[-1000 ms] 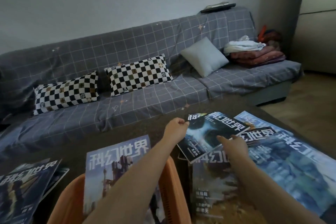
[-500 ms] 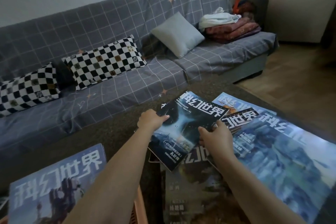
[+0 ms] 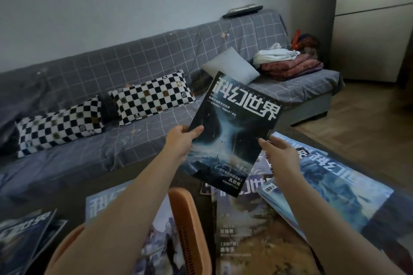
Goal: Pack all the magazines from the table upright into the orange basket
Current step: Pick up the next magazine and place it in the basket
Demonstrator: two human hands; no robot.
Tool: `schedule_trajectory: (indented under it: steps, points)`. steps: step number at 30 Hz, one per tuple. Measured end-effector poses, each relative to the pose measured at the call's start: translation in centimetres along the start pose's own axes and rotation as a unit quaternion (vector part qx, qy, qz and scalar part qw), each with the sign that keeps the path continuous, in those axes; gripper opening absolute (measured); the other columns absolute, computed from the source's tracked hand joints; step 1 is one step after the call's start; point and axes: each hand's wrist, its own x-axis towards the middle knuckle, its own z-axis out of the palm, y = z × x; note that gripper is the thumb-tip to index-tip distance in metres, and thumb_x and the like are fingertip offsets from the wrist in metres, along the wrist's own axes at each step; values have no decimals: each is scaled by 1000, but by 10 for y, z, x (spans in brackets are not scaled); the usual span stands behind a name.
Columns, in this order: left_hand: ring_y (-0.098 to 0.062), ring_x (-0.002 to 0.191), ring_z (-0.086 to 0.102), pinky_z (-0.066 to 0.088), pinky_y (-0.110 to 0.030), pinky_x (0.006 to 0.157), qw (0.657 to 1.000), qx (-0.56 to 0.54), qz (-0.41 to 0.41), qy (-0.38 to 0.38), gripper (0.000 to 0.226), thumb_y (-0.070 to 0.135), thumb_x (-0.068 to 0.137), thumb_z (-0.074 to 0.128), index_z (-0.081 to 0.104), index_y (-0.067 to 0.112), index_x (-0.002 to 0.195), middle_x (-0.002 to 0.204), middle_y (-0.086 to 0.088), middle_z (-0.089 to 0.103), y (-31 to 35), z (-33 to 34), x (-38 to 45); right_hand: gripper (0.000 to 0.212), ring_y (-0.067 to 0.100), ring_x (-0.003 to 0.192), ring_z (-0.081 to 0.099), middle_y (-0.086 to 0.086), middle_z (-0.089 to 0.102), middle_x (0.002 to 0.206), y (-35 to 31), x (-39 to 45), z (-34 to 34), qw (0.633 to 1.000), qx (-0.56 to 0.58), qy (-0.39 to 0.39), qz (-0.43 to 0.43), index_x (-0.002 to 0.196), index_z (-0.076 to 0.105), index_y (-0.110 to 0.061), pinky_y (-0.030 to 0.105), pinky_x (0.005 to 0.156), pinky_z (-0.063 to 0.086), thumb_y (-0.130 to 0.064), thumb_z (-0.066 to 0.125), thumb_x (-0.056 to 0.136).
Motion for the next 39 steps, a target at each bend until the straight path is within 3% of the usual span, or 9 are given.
schedule_trajectory:
  steps: [3,9,12,15,19,23,28,32,39]
  points:
    - [-18,67,66,50,-23,49,997,-73,-21,12,22,21,85,72,60,6,97,83,-8,68,13,-21,-36,21,3,80,61,-8,66,91,-24,-28,3,997,-27,-24,-69,98,60,-21,17,59,41,-21,72,81]
    - [-28,67,69,53,-35,58,984,-152,-85,34,32,27,83,74,63,3,101,87,-14,73,10,-68,-96,28,9,84,66,-9,68,93,-45,-83,16,986,-62,-108,-113,107,57,-21,30,73,54,-19,70,82]
    - [-36,86,70,58,-46,74,980,-167,-88,56,37,28,84,73,64,2,108,100,-18,72,-2,-95,-122,28,7,81,65,-10,67,89,-44,-105,27,978,-96,-138,-120,106,55,-24,34,75,55,-20,69,83]
    - [-32,87,69,57,-47,80,980,-161,-86,82,28,28,88,68,65,8,108,101,-14,72,-20,-125,-142,26,6,77,65,-9,67,86,-35,-126,43,974,-108,-161,-119,104,55,-25,26,64,51,-19,69,82]
    - [-31,88,69,57,-43,77,973,-165,-90,136,23,24,88,68,66,11,107,102,-13,73,-49,-162,-163,21,11,81,66,-5,69,89,-15,-151,70,966,-121,-200,-107,92,54,-30,31,70,53,-18,70,82]
    - [-37,94,69,54,-55,88,962,-178,-113,172,17,17,88,68,65,8,101,102,-18,72,-79,-190,-177,23,14,84,67,-2,69,92,10,-167,97,959,-131,-230,-101,90,55,-29,33,75,55,-13,70,82]
    - [-19,68,71,56,-35,64,961,-136,-102,216,11,10,86,70,70,7,96,77,-3,76,-114,-207,-189,22,15,89,65,-3,68,95,44,-166,119,946,-191,-247,-85,99,57,-24,37,85,52,-16,69,82]
    - [-18,85,70,57,-44,86,970,-52,-122,204,9,12,86,70,70,16,94,88,10,70,-136,-202,-195,26,20,96,64,2,68,102,69,-160,123,933,-242,-256,-74,105,58,-16,44,92,50,-13,69,83]
    - [-12,75,69,55,-30,65,958,84,-164,220,23,19,87,69,61,18,108,90,1,71,-151,-198,-194,24,-1,72,57,-16,58,83,94,-159,125,869,-394,-245,-170,99,56,-27,14,61,45,-21,70,81]
